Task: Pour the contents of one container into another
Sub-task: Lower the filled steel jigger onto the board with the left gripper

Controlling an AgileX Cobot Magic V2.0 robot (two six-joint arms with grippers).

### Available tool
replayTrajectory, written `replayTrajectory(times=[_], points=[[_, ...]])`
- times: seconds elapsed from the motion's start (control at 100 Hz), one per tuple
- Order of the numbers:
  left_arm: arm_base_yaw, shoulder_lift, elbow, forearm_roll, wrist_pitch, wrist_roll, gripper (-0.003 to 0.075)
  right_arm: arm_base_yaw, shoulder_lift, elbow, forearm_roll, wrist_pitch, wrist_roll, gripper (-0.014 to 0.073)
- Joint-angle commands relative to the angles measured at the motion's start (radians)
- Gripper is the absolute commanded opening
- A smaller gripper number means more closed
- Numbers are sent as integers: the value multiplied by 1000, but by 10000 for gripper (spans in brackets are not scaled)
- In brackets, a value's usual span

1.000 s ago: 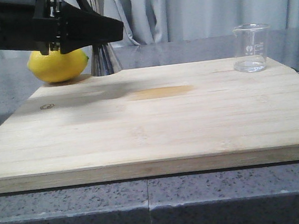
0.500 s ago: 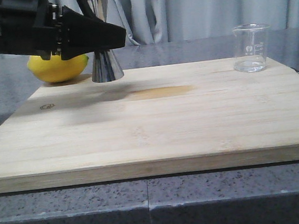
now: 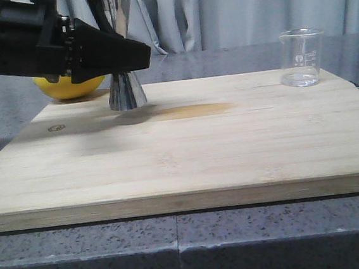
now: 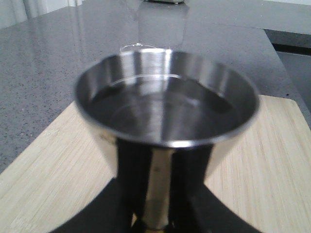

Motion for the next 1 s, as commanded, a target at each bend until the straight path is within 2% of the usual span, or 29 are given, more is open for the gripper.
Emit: replayTrajectory(times=[0.0, 0.99], points=[[2, -39, -19, -70, 118, 8, 59, -3, -7, -24, 0, -68, 0, 533], [2, -39, 23, -92, 118, 30, 59, -3, -7, -24, 0, -68, 0, 533]])
